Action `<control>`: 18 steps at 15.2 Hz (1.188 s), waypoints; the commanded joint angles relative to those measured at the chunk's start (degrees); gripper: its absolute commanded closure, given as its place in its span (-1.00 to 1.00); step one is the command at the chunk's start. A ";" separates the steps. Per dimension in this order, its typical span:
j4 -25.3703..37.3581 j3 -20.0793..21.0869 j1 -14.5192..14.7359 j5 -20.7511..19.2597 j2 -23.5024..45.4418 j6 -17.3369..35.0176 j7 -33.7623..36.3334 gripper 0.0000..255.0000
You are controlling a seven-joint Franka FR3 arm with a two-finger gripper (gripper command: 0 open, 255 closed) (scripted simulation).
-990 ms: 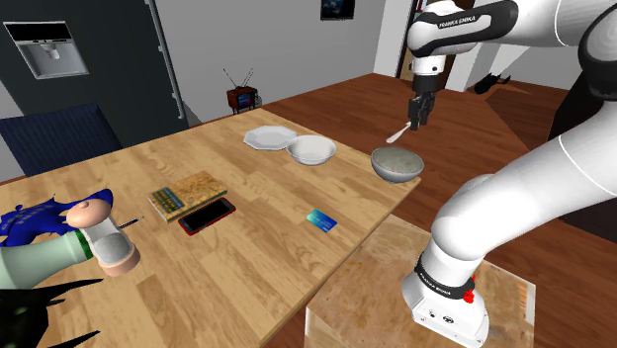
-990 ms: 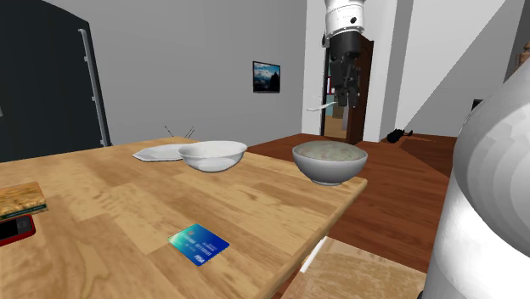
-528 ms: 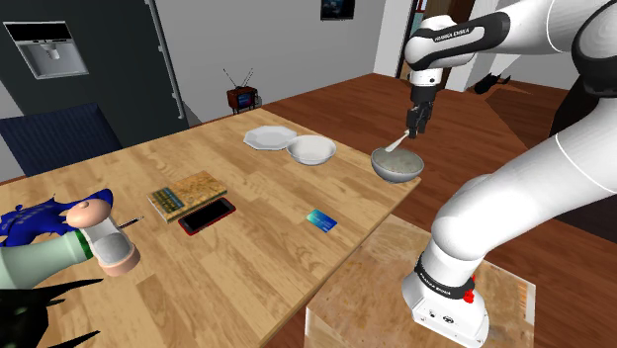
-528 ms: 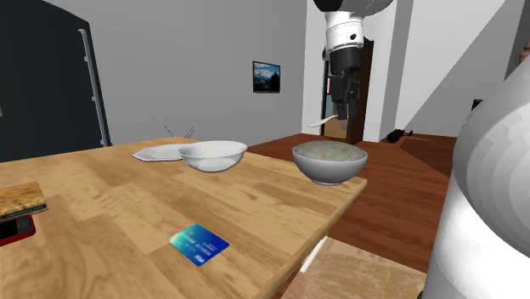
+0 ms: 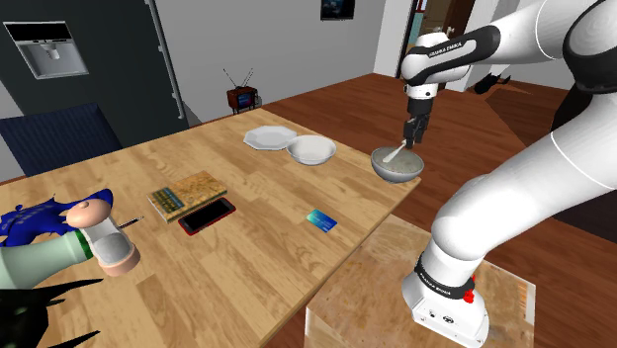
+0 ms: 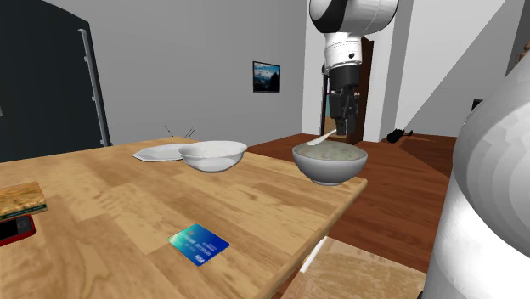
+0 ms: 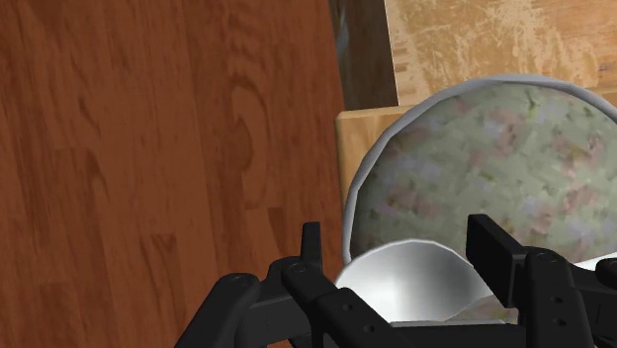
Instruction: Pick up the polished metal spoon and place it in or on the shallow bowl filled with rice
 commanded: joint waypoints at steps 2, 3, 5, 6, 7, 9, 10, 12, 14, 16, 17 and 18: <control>-0.18 -0.11 0.05 0.03 0.19 0.39 0.00 1.00; -0.18 -0.11 0.05 0.03 0.19 0.39 0.00 1.00; -0.18 -0.11 0.05 0.03 0.19 0.39 0.00 1.00; -0.17 -0.10 0.05 0.03 0.18 0.37 0.00 1.00; -0.17 -0.10 0.05 0.03 0.18 0.37 0.00 -1.00; -0.17 -0.10 0.05 0.03 0.18 0.37 0.00 -1.00; -0.17 -0.10 0.05 0.03 0.18 0.37 0.00 -1.00; -0.17 -0.10 0.05 0.03 0.18 0.37 0.00 -1.00; 3.24 0.92 0.34 0.68 -0.28 -3.50 -0.11 -1.00; 6.51 1.69 0.68 1.30 -0.36 -6.88 -0.28 -1.00; 6.51 1.70 0.68 1.30 -0.36 -6.88 -0.28 -1.00; 6.50 1.70 0.67 1.30 -0.37 -6.88 -0.28 -1.00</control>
